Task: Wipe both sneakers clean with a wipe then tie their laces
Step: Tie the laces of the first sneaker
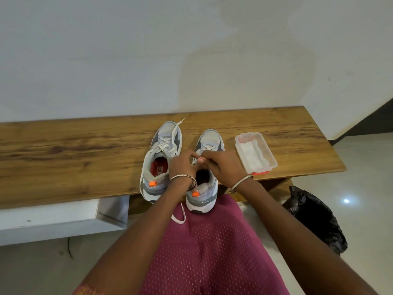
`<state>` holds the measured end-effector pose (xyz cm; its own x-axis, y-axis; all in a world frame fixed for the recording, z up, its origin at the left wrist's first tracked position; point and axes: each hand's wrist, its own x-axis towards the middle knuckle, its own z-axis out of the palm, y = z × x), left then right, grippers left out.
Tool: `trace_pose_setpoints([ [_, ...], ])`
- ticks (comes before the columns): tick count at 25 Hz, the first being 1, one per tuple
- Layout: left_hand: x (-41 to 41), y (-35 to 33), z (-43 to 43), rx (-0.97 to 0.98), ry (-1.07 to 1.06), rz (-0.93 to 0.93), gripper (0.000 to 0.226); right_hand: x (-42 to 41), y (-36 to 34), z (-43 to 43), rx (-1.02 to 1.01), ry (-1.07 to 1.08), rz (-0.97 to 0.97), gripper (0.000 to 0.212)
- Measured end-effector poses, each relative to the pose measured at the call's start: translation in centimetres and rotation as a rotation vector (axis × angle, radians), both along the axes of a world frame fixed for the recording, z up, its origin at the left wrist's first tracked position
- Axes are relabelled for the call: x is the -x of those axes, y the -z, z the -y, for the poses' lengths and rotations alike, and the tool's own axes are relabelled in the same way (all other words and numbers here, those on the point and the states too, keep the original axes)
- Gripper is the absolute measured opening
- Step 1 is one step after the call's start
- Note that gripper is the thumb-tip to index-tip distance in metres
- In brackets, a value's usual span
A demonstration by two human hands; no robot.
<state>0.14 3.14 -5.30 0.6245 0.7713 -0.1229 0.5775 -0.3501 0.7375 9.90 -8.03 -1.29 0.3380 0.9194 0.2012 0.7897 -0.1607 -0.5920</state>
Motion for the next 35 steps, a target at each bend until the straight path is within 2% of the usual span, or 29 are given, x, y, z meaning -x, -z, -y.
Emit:
trace_pose_setpoints([
  [2,0.2,-0.3,0.1,-0.038,-0.018,-0.016,0.030,0.3,0.1,-0.1,0.025,0.001,-0.041,0.031],
  [5,0.0,-0.1,0.2,-0.062,0.015,-0.042,0.037,-0.9,0.3,0.7,0.082,-0.036,-0.131,0.023],
  [7,-0.6,0.1,0.4,-0.132,0.053,-0.130,0.035,-1.5,0.2,1.8,0.163,-0.067,-0.124,0.016],
  [10,-0.9,-0.3,0.7,-0.287,0.099,-0.279,0.034,-1.9,-0.6,3.2,0.234,-0.022,-0.080,0.020],
  [14,-0.5,-0.9,0.5,-0.335,0.067,-0.256,0.034,-2.7,-1.2,3.5,0.274,0.088,-0.041,0.016],
  [18,-0.9,-2.0,0.1,-0.399,0.005,-0.243,0.034,-2.1,-2.1,3.1,0.377,0.171,-0.023,0.029],
  [22,-1.3,-2.3,-0.8,-0.410,0.024,-0.254,0.034,-1.1,-3.3,3.4,0.310,0.173,-0.197,0.028],
  [25,-1.7,-2.1,0.2,-0.469,0.097,-0.381,0.030,-0.9,-3.7,3.1,0.210,0.212,-0.299,0.029],
  [28,-1.7,-1.2,1.1,-0.496,0.137,-0.473,0.024,-0.8,-3.6,2.6,0.202,0.250,-0.356,0.031],
  [31,-1.6,-1.1,0.9,-0.432,0.078,-0.456,0.025,-1.1,-3.4,1.9,0.198,0.317,-0.517,0.031],
  [35,-1.8,-1.7,0.5,-0.334,0.053,-0.320,0.032,-1.8,-4.5,0.5,0.136,0.389,-0.743,0.033],
])
